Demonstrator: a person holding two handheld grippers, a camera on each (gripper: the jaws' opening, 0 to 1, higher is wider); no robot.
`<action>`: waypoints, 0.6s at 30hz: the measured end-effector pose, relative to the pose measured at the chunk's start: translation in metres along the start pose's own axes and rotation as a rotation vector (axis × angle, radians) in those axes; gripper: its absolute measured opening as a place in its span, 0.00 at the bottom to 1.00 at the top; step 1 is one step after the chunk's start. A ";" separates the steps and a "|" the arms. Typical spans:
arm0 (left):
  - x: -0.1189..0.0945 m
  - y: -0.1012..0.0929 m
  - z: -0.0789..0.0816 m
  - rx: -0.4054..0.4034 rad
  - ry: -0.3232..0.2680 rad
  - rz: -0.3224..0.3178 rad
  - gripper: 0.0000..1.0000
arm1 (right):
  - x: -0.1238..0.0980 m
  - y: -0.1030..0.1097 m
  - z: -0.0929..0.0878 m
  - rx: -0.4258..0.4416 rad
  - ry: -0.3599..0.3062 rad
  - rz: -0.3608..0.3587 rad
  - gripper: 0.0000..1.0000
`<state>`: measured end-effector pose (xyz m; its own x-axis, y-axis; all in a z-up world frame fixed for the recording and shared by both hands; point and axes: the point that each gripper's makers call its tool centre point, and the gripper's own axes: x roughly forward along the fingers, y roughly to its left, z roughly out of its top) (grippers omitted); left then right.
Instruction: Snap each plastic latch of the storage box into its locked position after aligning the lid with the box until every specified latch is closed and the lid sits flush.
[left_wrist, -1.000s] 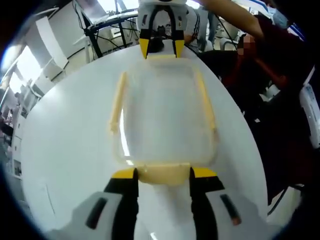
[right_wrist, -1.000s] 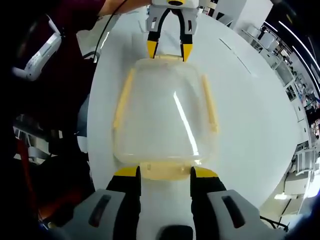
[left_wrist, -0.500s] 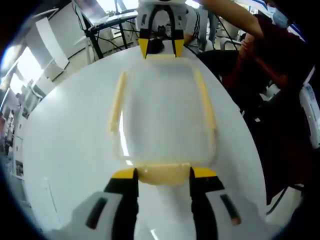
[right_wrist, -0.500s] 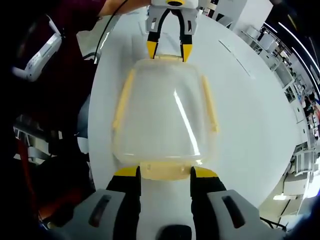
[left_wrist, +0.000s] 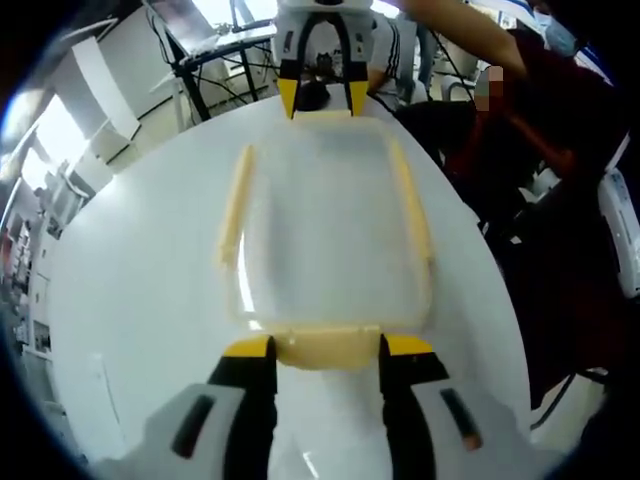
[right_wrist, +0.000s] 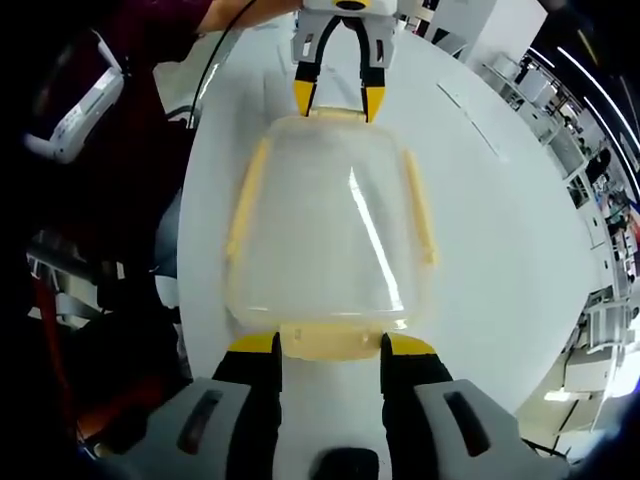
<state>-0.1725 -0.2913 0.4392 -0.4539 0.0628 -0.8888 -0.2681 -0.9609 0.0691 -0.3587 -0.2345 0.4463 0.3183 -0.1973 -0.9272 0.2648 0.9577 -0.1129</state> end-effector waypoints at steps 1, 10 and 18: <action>0.000 0.000 0.000 0.000 0.000 0.001 0.38 | 0.000 0.000 0.001 0.000 -0.001 -0.001 0.37; -0.005 0.000 -0.001 0.000 -0.002 0.005 0.38 | -0.003 0.000 0.005 -0.002 -0.002 -0.001 0.37; -0.010 0.000 -0.002 -0.001 -0.003 0.008 0.38 | -0.005 -0.001 0.008 -0.009 0.000 -0.005 0.37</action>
<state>-0.1665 -0.2924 0.4468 -0.4585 0.0554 -0.8870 -0.2631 -0.9618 0.0759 -0.3534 -0.2366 0.4538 0.3168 -0.2023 -0.9267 0.2583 0.9585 -0.1210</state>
